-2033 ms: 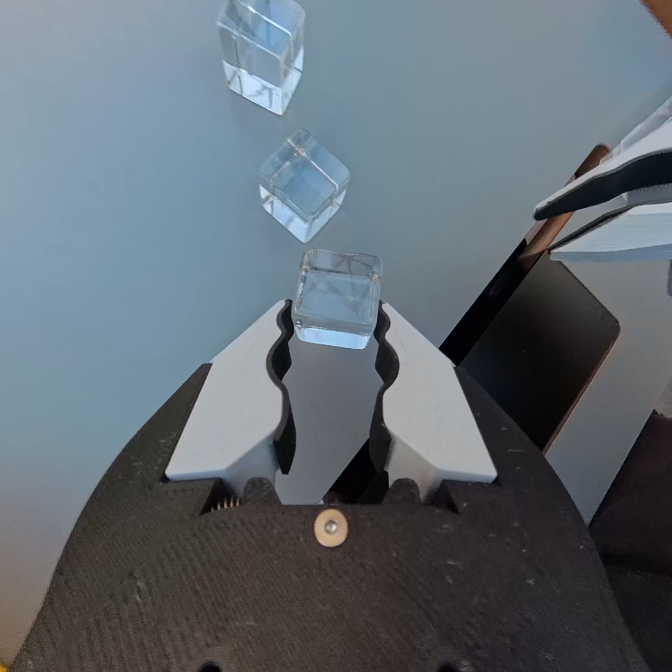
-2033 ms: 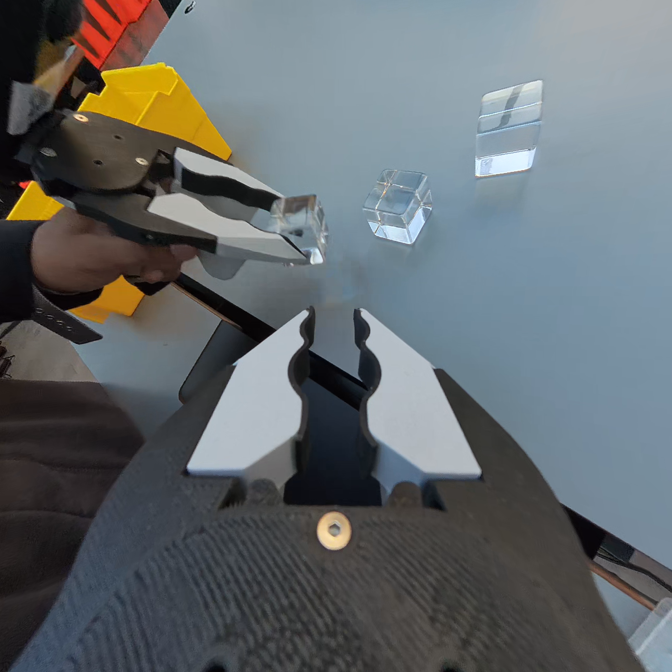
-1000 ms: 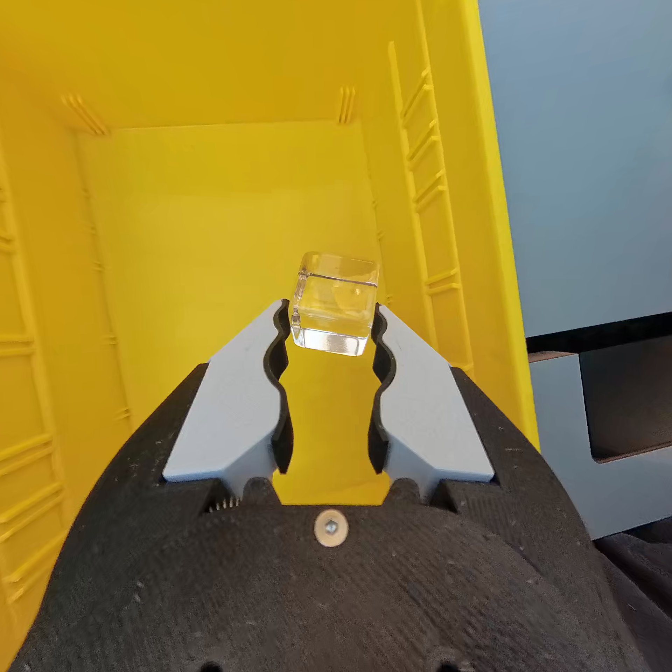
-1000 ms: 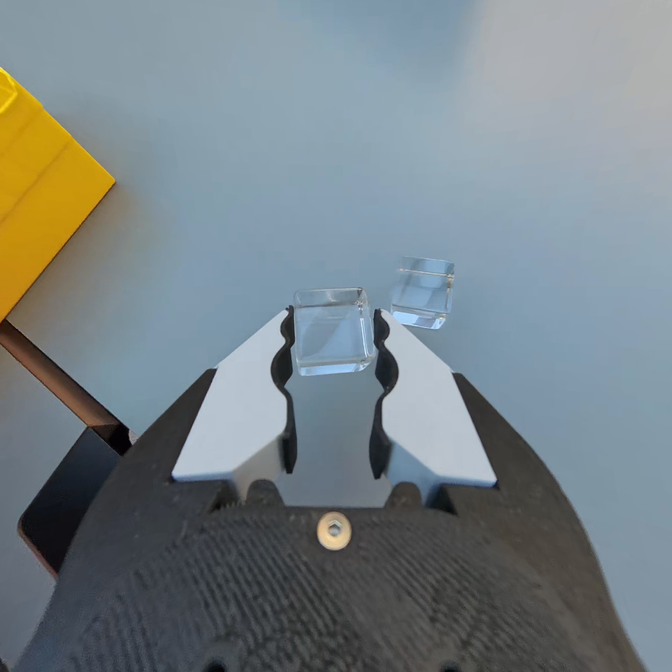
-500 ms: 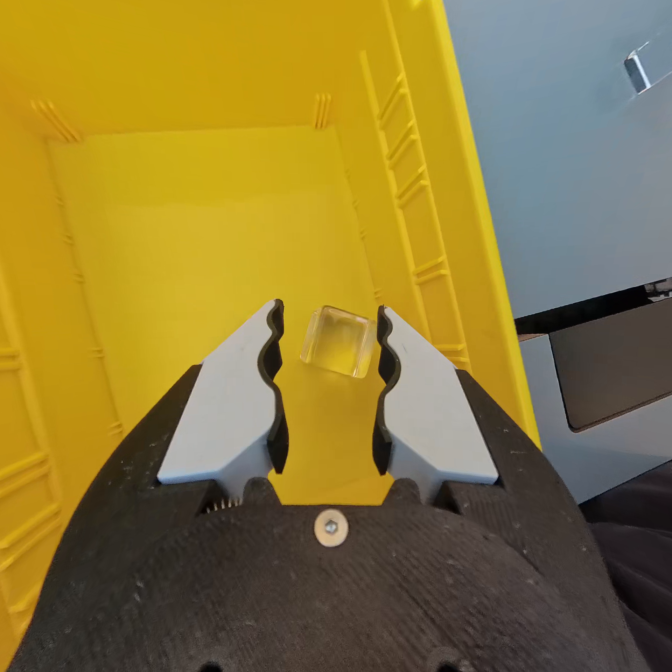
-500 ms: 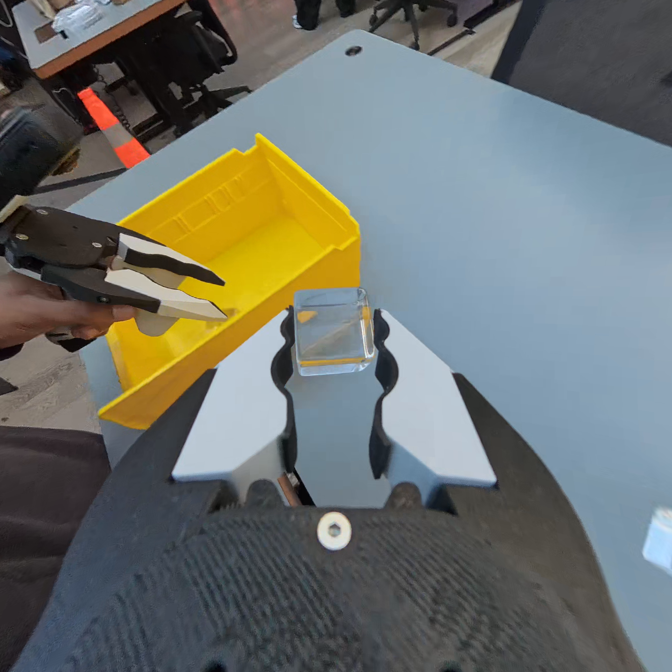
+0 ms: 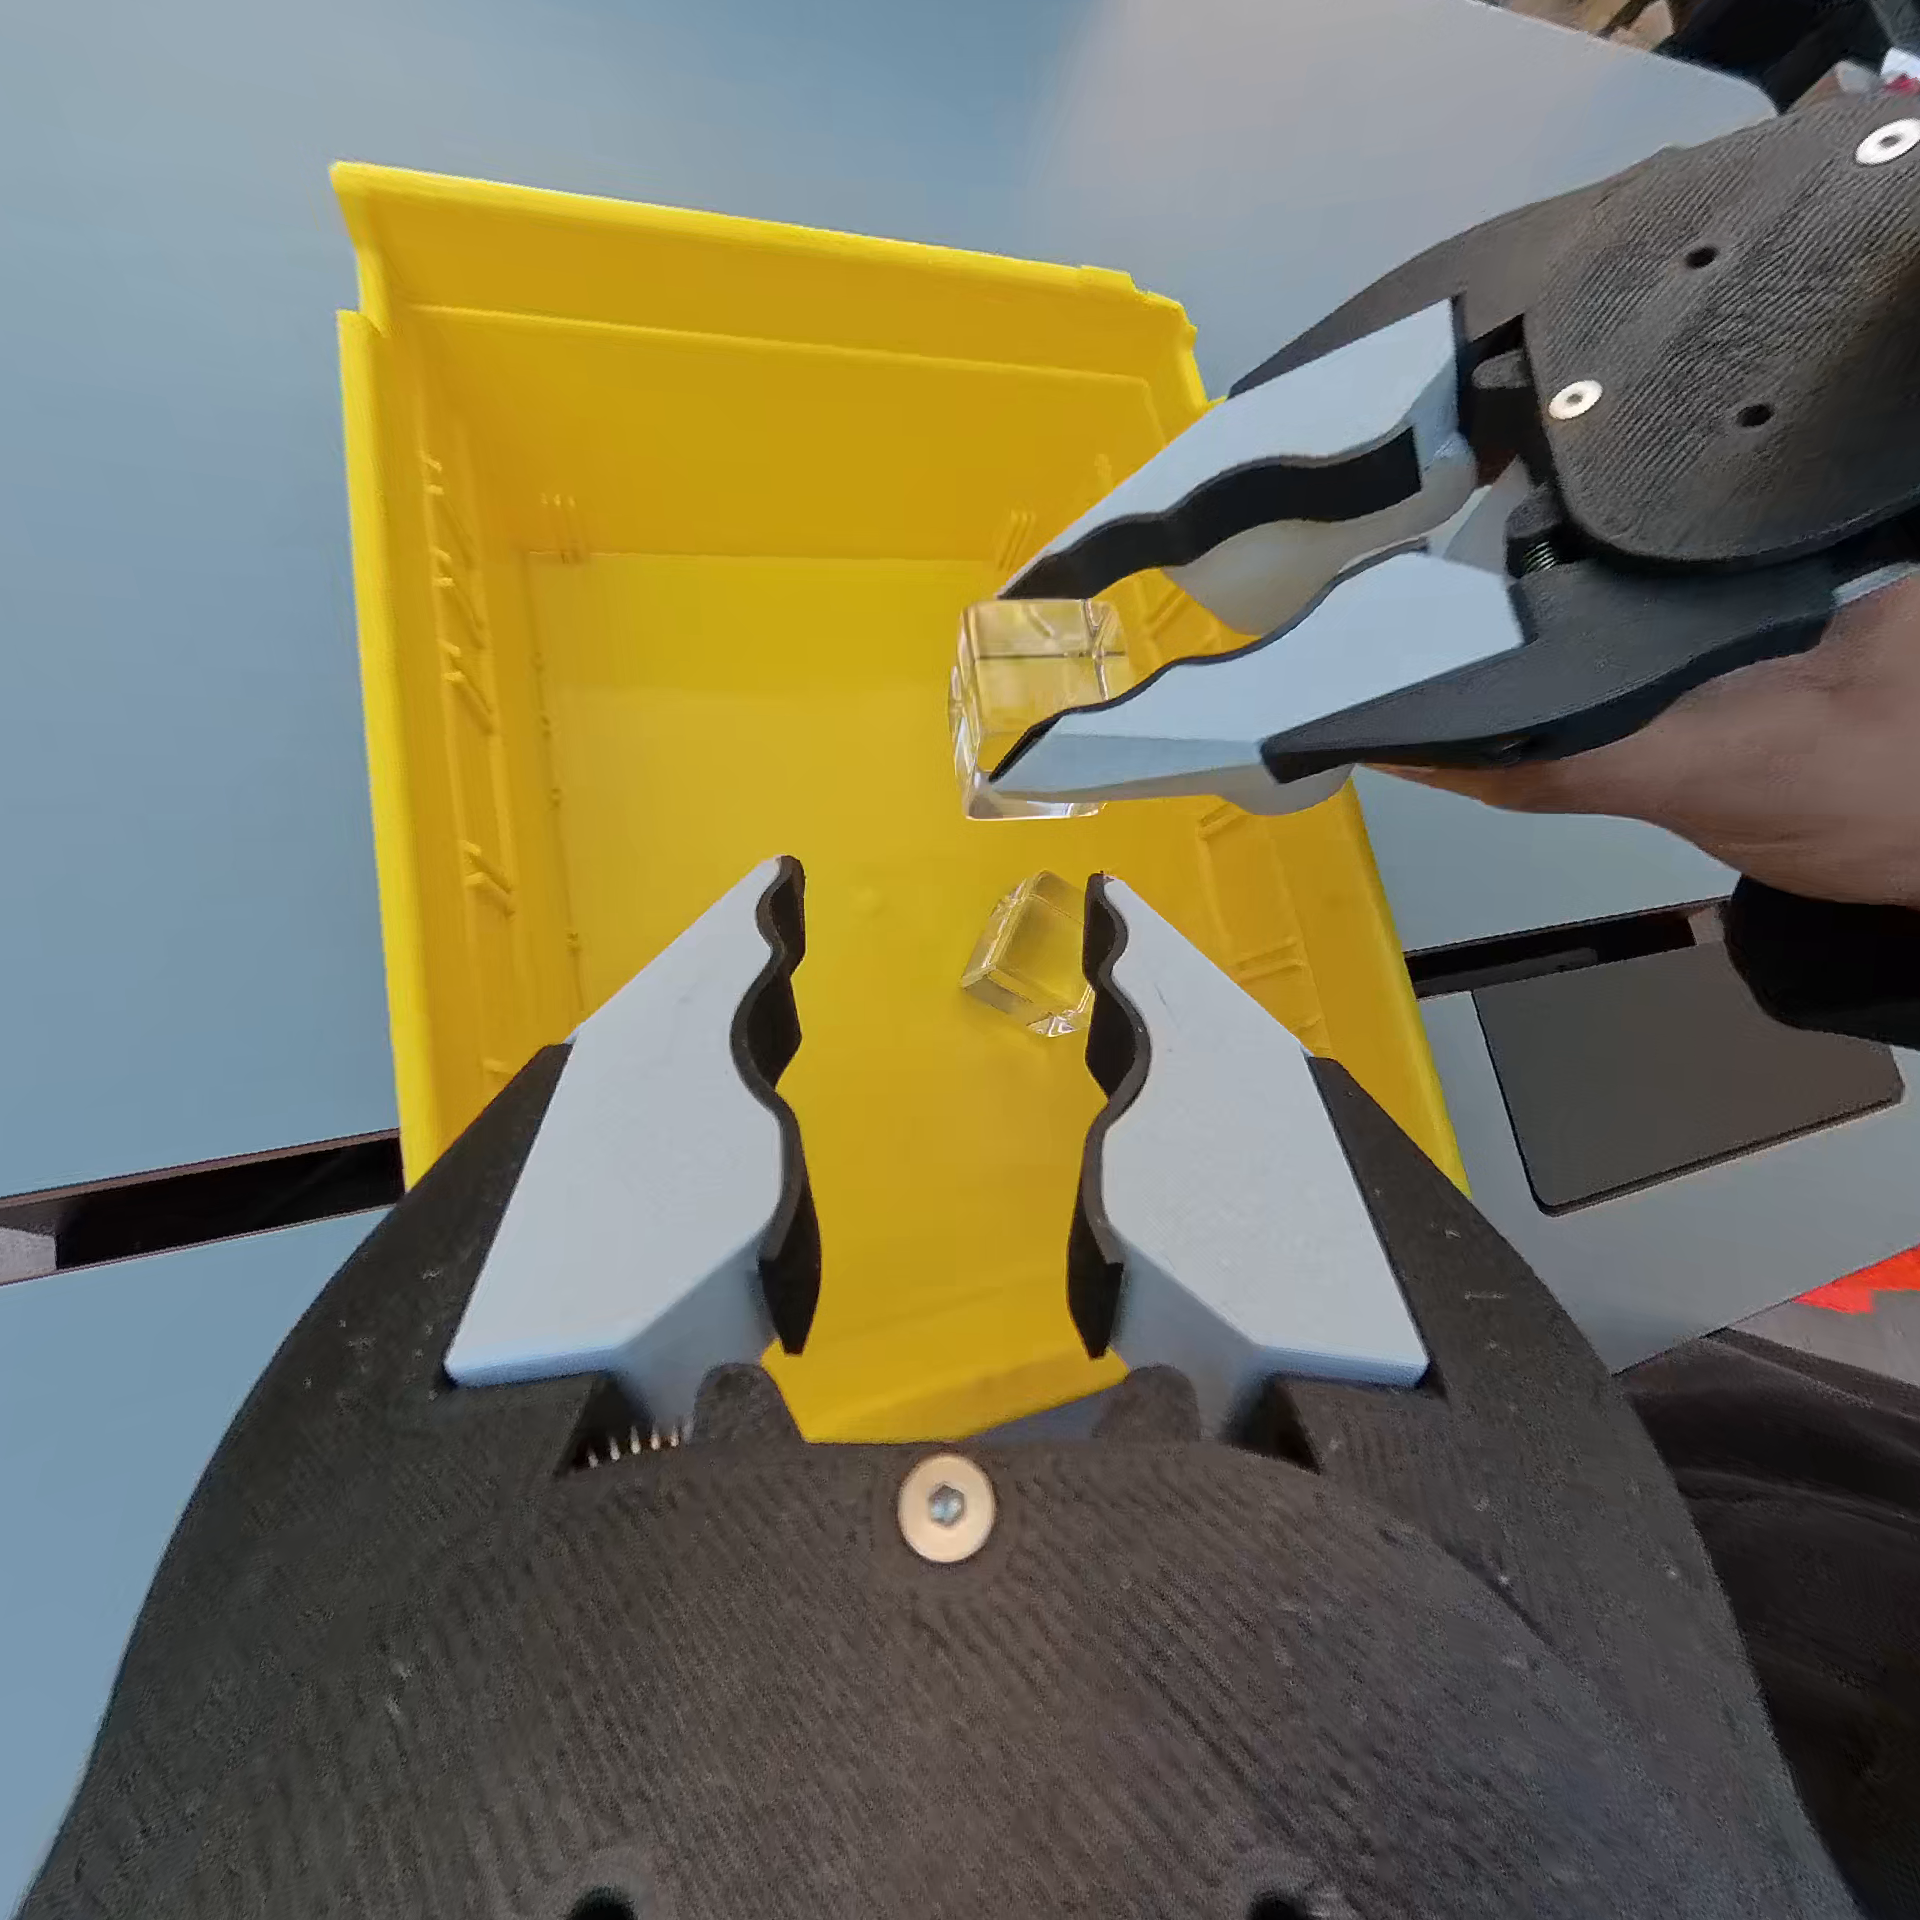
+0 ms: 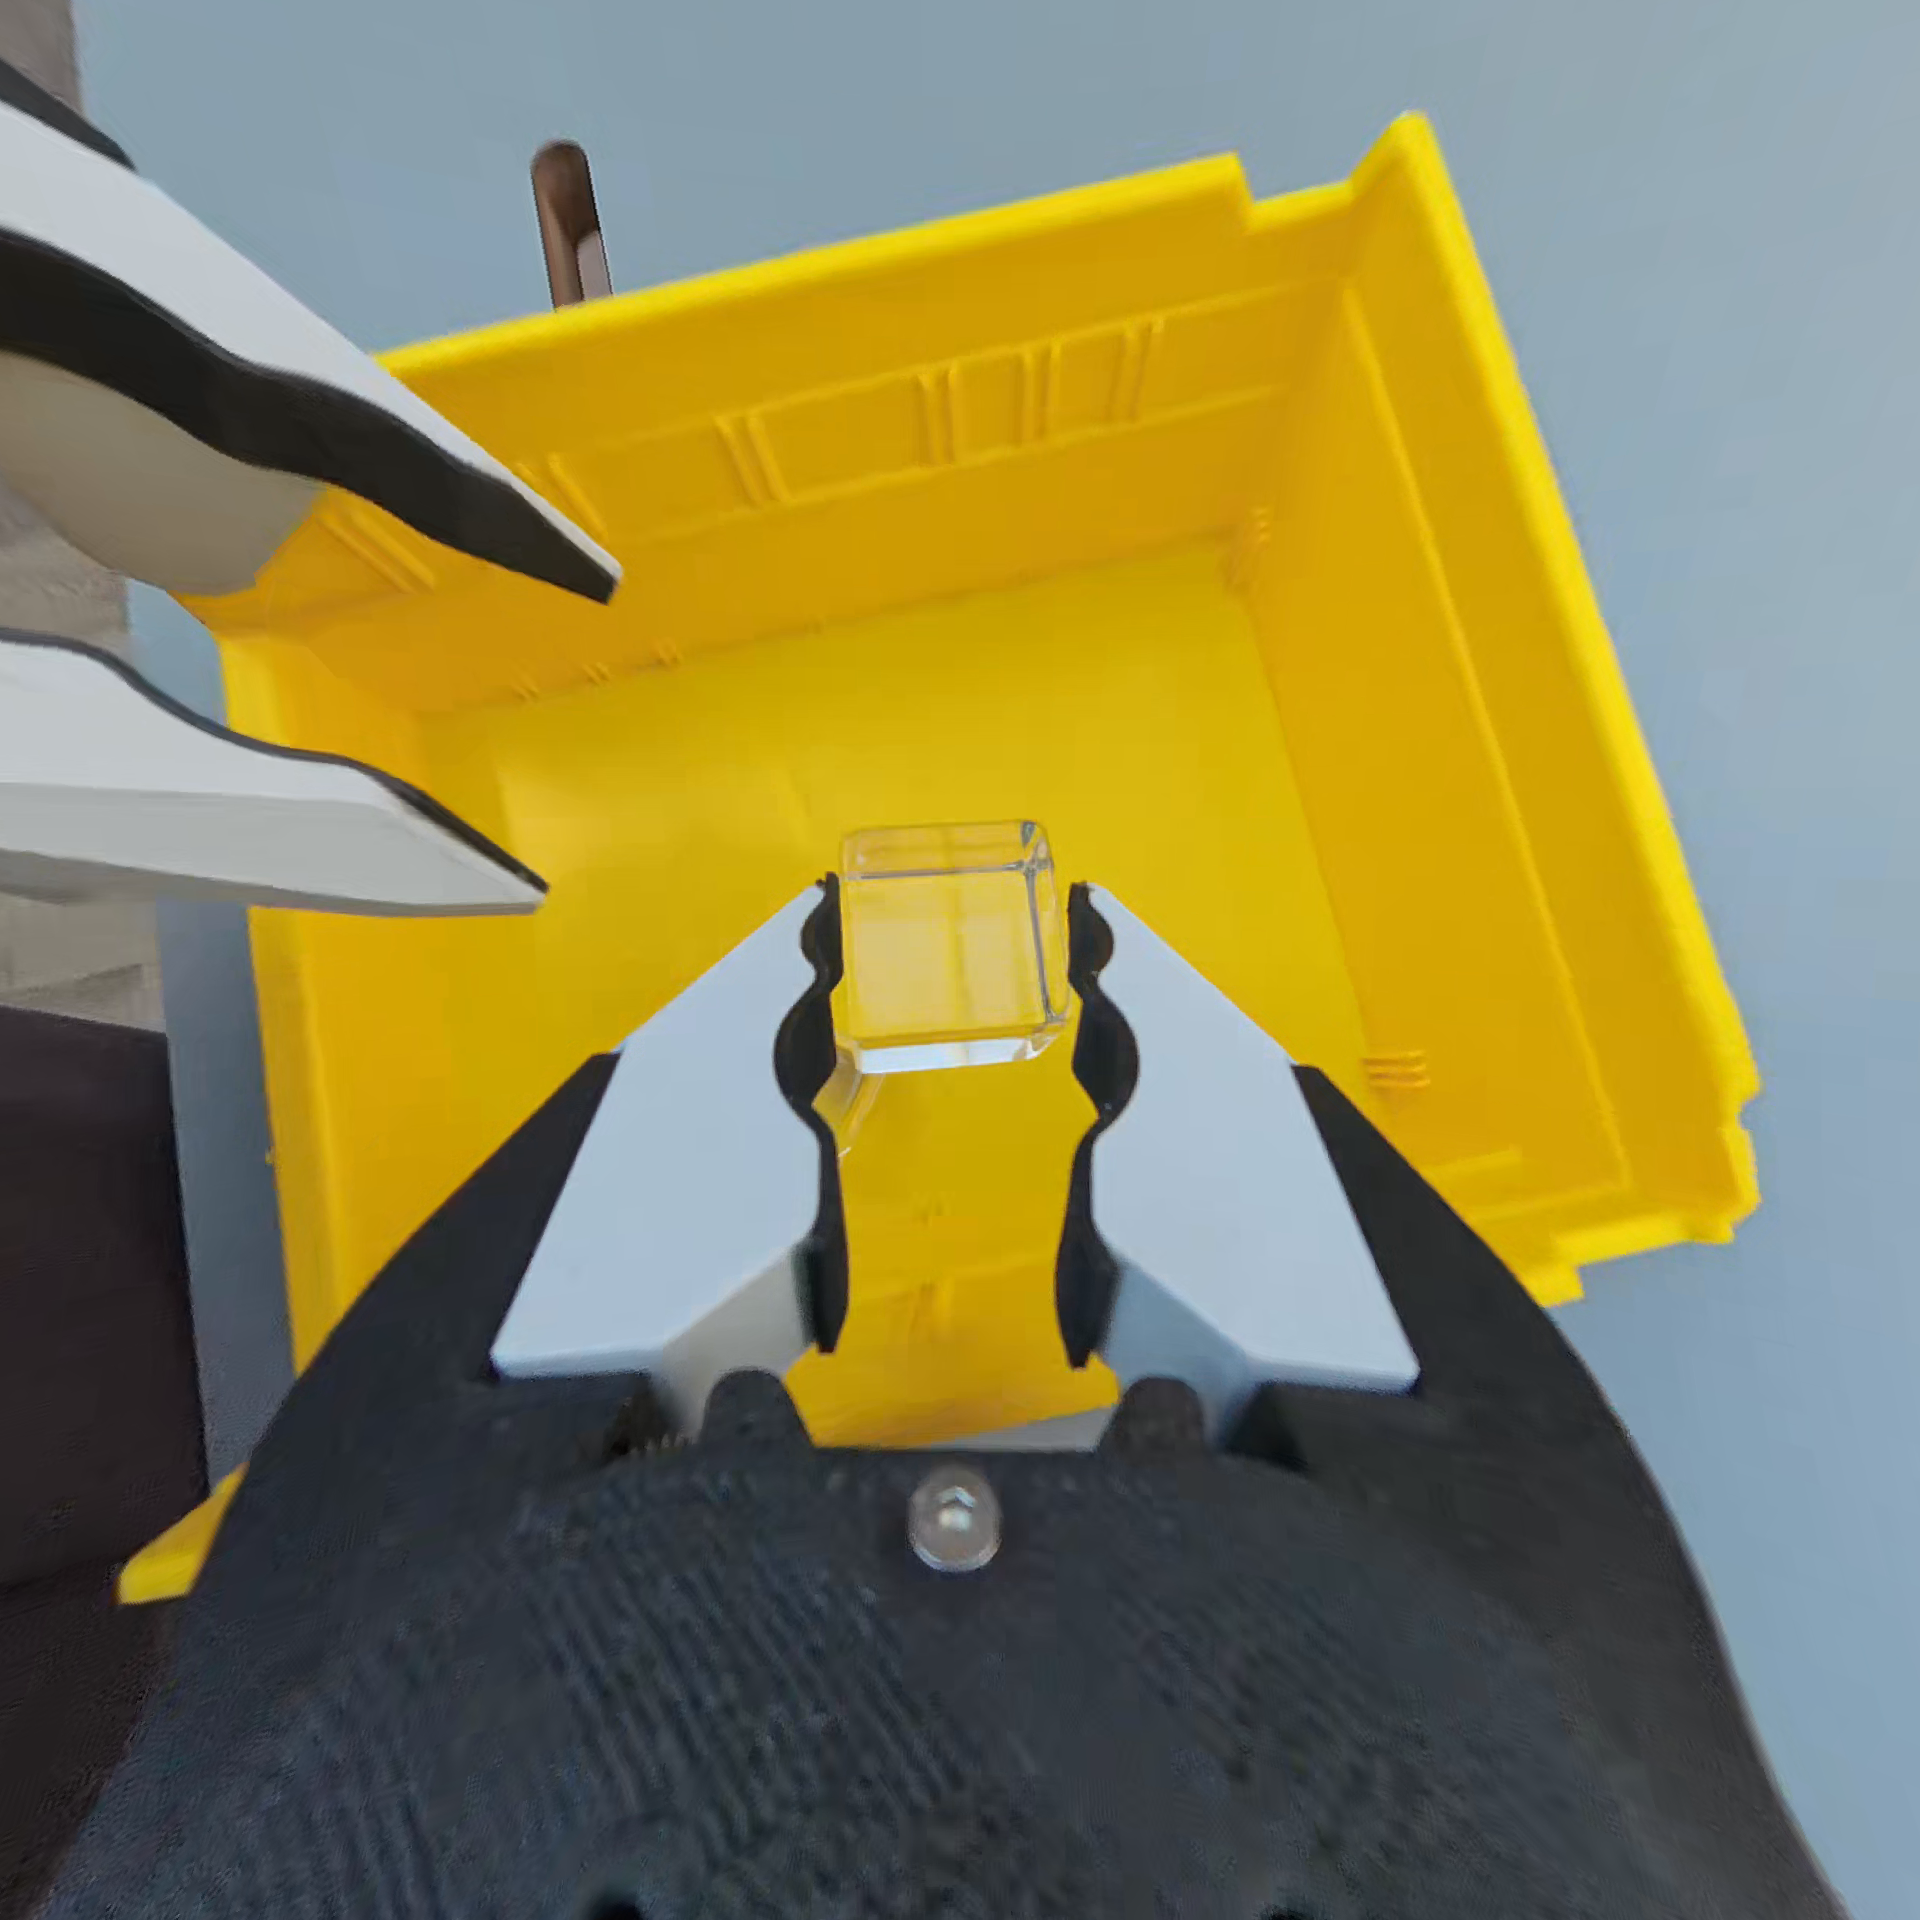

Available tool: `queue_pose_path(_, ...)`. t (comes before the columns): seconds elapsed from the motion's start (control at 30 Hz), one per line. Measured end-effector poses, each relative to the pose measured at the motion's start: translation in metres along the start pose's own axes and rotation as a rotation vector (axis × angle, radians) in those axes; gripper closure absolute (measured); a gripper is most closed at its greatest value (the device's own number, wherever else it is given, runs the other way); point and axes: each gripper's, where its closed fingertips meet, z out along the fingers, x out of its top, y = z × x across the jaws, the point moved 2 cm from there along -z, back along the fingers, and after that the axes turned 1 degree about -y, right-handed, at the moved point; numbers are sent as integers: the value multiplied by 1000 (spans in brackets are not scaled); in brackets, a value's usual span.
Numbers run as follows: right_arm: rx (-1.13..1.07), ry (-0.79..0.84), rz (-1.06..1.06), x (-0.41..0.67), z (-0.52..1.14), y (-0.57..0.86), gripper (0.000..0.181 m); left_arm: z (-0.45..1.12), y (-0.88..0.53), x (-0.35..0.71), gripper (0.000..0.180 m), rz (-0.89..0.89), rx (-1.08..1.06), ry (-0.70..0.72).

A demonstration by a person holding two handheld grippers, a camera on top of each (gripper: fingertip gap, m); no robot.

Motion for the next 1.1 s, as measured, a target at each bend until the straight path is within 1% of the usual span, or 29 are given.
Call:
queue_pose_path(0.13,-14,-125,0,-16,15,0,139,-4,-5,-1,128,-21,2,7)
queue_pose_path(0.17,-9,-119,5,-17,14,0,140,-3,-5,-1,128,-22,1,7)
queue_pose_path(0.23,8,-46,27,-12,4,-1,150,-1,-5,1,128,-15,4,6)
queue_pose_path(0.27,17,-1,53,-9,-5,0,148,0,-5,4,128,-11,5,8)
queue_pose_path(0.37,-27,105,148,-15,-43,20,136,4,-4,14,128,0,9,23)
queue_pose_path(0.4,-62,139,189,-23,-58,32,133,5,-4,18,128,1,10,28)
queue_pose_path(0.47,-189,162,287,-56,-89,68,122,7,-3,25,128,2,12,36)
queue_pose_path(0.5,-273,146,341,-82,-106,90,117,8,-2,29,128,3,15,39)
queue_pose_path(0.53,-354,121,392,-112,-122,113,108,9,0,32,128,5,17,40)
queue_pose_path(0.57,-423,96,434,-143,-139,135,93,11,2,34,128,7,17,39)
queue_pose_path(0.6,-480,68,467,-174,-155,154,87,13,4,34,128,10,18,33)
queue_pose_path(0.67,-586,-7,545,-234,-184,188,84,17,11,33,128,21,19,12)
queue_pose_path(0.77,-593,-99,659,-293,-198,216,90,19,24,30,128,47,25,-8)
queue_pose_path(0.87,-455,-158,727,-317,-184,217,129,17,33,26,128,60,45,-19)
queue_pose_path(0.9,-400,-139,731,-312,-180,213,138,16,33,24,128,60,58,-21)
queue_pose_path(0.97,-333,-48,711,-281,-180,205,138,11,28,22,128,54,99,-23)
queue_pose_path(1.03,-311,59,576,-224,-184,186,138,5,18,21,129,31,131,-13)
queue_pose_path(1.1,-223,160,410,-150,-180,147,138,-1,3,21,129,-4,162,3)
